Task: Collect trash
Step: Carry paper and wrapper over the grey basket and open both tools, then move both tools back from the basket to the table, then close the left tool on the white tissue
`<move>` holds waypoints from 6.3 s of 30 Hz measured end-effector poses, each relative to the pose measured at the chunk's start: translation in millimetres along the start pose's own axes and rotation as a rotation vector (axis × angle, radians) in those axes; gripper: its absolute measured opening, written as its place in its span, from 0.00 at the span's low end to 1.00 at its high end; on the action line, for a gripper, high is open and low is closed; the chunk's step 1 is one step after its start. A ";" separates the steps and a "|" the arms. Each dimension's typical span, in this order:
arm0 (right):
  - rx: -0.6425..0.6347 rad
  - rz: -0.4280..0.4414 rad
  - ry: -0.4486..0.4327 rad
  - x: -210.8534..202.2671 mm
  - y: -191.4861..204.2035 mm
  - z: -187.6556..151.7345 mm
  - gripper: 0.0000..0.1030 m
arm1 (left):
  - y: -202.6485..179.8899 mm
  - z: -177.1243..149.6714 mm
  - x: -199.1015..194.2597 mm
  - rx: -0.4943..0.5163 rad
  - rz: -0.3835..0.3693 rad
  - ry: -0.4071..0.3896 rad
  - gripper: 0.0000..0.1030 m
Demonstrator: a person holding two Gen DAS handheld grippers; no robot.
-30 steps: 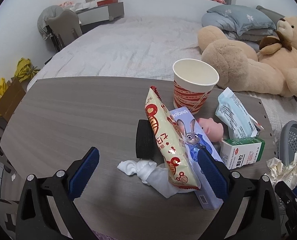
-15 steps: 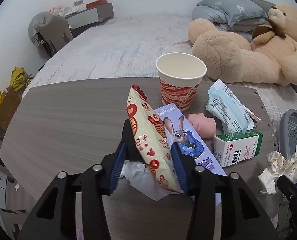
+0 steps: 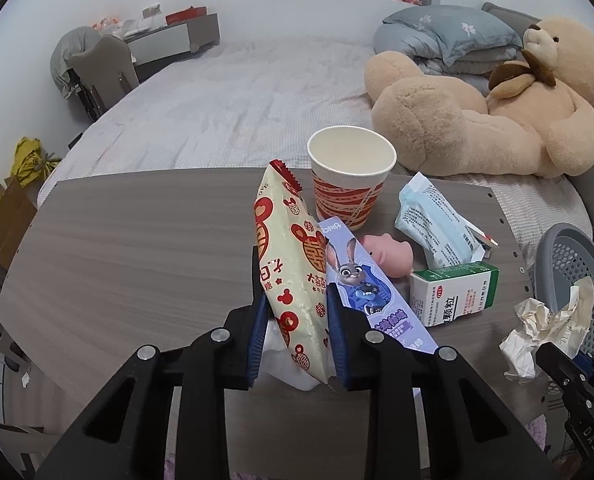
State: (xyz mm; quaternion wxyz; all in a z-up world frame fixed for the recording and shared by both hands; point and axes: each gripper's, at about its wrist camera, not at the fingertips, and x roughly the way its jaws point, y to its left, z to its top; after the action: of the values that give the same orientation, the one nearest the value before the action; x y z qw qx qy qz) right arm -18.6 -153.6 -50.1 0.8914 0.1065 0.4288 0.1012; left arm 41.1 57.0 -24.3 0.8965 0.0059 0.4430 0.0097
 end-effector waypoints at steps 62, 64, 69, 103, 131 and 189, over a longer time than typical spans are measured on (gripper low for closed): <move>0.320 -0.250 -0.096 -89.8 -213.1 -24.9 0.27 | -288.2 -29.3 -16.4 0.476 -0.404 0.049 0.29; 0.324 -0.253 -0.098 -89.2 -213.6 -25.1 0.27 | -289.3 -29.0 -16.4 0.475 -0.403 0.049 0.29; 0.325 -0.257 -0.110 -91.1 -216.0 -26.0 0.36 | -288.8 -26.4 -10.3 0.464 -0.397 0.063 0.35; 0.329 -0.267 -0.136 -103.0 -204.9 -30.7 0.51 | -260.9 -21.7 -32.7 0.408 -0.372 -0.011 0.82; 0.183 -0.219 -0.150 -96.9 -103.4 -14.8 0.57 | -148.0 -20.3 -56.6 0.269 -0.334 -0.082 0.84; -0.051 -0.040 0.007 14.4 32.7 0.8 0.59 | 41.0 -48.5 28.0 -0.096 -0.105 0.014 0.80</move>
State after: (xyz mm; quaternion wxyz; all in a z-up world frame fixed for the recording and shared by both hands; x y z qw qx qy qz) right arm -12.1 -118.5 -51.3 0.8941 0.0746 0.4313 0.0947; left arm 19.1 98.8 -75.2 0.8918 -0.0605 0.4481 -0.0159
